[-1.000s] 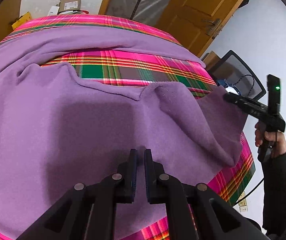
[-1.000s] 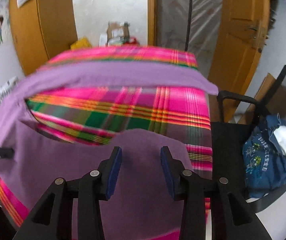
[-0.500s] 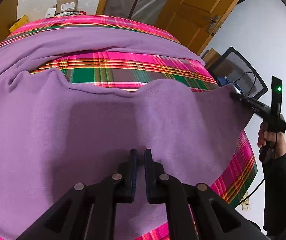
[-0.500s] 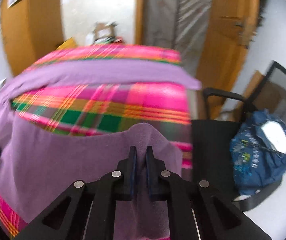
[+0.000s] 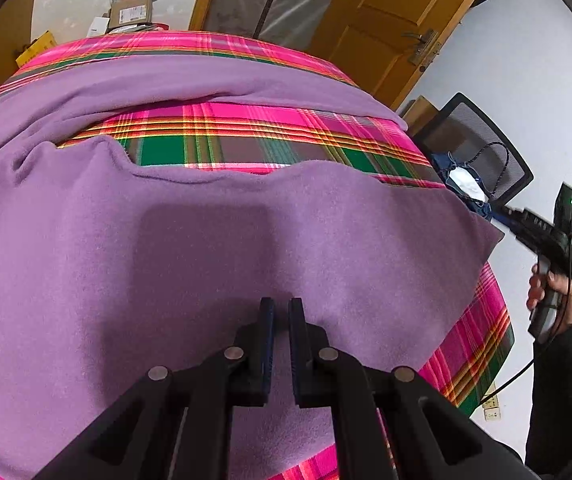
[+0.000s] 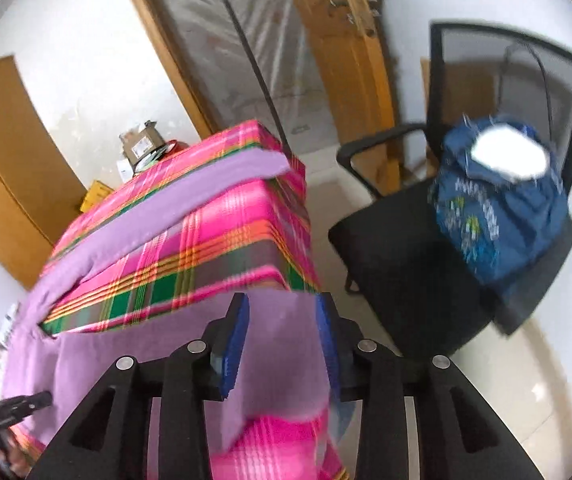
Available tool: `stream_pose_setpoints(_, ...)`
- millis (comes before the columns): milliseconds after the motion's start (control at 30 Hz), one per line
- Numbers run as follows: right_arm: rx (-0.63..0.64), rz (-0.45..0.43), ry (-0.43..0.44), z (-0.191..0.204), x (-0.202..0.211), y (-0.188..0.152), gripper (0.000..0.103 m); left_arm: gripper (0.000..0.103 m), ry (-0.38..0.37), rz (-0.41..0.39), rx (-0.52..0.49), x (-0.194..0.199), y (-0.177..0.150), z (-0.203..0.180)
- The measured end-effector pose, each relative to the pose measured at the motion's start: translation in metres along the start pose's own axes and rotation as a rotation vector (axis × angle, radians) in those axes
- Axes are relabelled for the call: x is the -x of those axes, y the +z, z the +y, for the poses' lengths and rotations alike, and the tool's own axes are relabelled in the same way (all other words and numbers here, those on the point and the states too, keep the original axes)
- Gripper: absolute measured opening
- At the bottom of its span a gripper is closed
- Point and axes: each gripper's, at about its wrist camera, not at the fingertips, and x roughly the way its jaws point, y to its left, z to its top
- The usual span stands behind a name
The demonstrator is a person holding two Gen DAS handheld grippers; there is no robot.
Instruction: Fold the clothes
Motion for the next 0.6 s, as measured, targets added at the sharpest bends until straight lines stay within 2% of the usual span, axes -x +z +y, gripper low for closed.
stream_pose_setpoints(133,-0.056,0.082,0.018,-0.011,-0.011,-0.017,0.036,0.006,-0.004,0.001,0.006,-0.001,0.001,0.001)
stream_pose_setpoints(267,-0.253,0.071,0.096,-0.041,-0.005,-0.033,0.036,0.006,-0.011,0.001,0.014,0.0,0.001,0.001)
stream_pose_setpoints(500,-0.281,0.086,0.097,-0.057,0.01,-0.049,0.036,0.007,-0.015,0.0,0.016,-0.001,0.002,0.002)
stream_pose_setpoints(600,-0.214,0.119,0.095,-0.051,0.01,-0.055,0.036,0.007,-0.016,-0.001,0.018,-0.002,0.002,0.002)
